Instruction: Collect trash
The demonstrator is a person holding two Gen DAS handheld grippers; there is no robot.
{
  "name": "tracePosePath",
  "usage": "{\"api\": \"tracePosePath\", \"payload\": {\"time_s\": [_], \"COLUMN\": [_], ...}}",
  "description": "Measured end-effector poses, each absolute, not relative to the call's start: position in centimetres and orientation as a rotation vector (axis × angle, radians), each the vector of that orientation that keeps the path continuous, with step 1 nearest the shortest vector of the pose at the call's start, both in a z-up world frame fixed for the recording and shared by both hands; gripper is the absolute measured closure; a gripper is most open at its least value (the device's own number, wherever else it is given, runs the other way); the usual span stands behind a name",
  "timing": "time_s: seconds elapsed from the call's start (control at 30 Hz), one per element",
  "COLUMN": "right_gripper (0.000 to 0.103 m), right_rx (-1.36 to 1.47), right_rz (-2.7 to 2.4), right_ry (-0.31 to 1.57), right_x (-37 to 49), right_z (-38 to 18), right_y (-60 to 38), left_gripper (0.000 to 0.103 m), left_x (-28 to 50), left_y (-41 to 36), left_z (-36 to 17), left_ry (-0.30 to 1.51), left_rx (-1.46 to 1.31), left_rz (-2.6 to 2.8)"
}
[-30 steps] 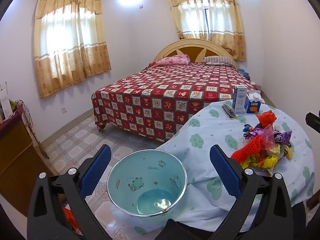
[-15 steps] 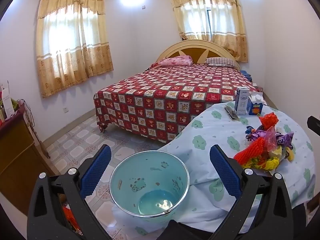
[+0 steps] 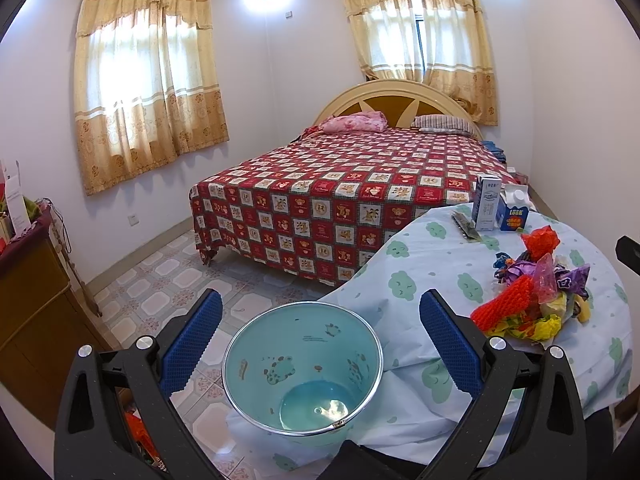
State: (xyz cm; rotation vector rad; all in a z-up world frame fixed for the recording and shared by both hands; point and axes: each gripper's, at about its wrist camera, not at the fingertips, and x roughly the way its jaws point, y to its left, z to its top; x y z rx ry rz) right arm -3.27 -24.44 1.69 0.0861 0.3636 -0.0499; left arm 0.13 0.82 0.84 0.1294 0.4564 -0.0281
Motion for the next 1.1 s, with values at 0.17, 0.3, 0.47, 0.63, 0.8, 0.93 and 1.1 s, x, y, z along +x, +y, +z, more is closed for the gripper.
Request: {"api": "tracePosePath", "payload": {"time_s": [0.17, 0.3, 0.47, 0.63, 0.8, 0.93, 1.1], "right_gripper": [0.005, 0.005, 0.005, 0.005, 0.005, 0.005, 0.005], "right_rx": [0.085, 0.088, 0.088, 0.088, 0.088, 0.090, 0.089], "right_rz": [-0.052, -0.051, -0.051, -0.051, -0.050, -0.049, -0.051], "right_ry": [0.362, 0.363, 0.364, 0.364, 0.364, 0.365, 0.366], "right_x": [-3.3, -3.3, -3.3, -3.3, -3.3, -3.3, -3.2], "right_z": [1.7, 1.7, 1.7, 1.7, 1.7, 1.7, 1.7], "right_y": [-24.4, -24.4, -24.4, -24.4, -24.4, -24.4, -24.4], "left_gripper": [0.006, 0.006, 0.006, 0.006, 0.006, 0.006, 0.006], "left_x": [0.2, 0.1, 0.3, 0.1, 0.1, 0.0, -0.1], "left_y": [1.0, 0.8, 1.3, 0.8, 0.8, 1.3, 2.1], "left_z": [1.1, 0.8, 1.4, 0.8, 0.8, 0.7, 1.2], "left_ry": [0.455, 0.456, 0.457, 0.457, 0.457, 0.457, 0.456], "left_rx": [0.132, 0.130, 0.131, 0.131, 0.129, 0.130, 0.132], "left_rz": [-0.030, -0.028, -0.028, -0.029, -0.028, -0.027, -0.027]}}
